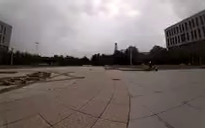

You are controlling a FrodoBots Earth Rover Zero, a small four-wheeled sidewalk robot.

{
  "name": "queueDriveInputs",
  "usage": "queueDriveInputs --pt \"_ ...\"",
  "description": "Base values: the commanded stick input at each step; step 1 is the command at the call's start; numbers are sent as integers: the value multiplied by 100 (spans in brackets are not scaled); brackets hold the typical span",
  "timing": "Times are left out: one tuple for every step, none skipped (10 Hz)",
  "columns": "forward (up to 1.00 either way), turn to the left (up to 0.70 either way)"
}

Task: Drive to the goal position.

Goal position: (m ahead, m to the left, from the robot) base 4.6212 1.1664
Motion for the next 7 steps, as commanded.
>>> queueDriveInputs --pt "23 0" --pt "0 0" --pt "0 0" --pt "0 0" --pt "0 0" --pt "0 0" --pt "0 0"
